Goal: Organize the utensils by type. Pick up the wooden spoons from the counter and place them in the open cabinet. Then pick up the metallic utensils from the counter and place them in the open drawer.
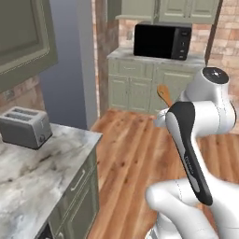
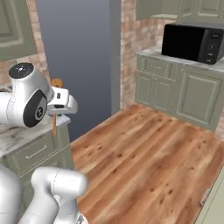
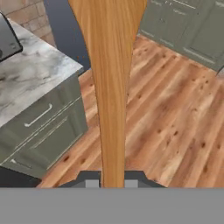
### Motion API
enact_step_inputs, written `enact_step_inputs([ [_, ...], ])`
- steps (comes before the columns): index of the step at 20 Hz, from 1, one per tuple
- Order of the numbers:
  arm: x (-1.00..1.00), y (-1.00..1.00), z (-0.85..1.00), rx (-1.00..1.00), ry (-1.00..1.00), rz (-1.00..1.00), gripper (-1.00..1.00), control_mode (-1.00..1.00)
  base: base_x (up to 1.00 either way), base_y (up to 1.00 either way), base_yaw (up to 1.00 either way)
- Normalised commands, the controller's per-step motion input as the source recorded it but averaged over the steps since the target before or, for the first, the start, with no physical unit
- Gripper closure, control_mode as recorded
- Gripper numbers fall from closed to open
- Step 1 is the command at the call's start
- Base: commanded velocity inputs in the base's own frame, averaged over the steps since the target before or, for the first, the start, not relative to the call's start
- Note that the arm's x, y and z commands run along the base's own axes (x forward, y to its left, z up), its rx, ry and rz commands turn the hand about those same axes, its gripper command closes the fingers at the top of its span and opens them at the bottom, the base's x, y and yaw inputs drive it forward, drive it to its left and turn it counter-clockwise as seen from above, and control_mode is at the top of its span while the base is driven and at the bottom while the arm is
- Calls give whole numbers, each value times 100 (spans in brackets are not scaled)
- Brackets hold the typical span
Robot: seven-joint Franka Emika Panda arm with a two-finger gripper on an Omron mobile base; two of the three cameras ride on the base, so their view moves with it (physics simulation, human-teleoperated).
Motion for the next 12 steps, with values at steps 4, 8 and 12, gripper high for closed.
enact_step_inputs([
  [4, 0, 0, 0, 0, 0, 0, 100, 100, -21, 0, -53],
  [8, 0, 0, 0, 0, 0, 0, 100, 100, -10, 0, -48],
  [12, 0, 0, 0, 0, 0, 0, 100, 100, 4, 0, -30],
])
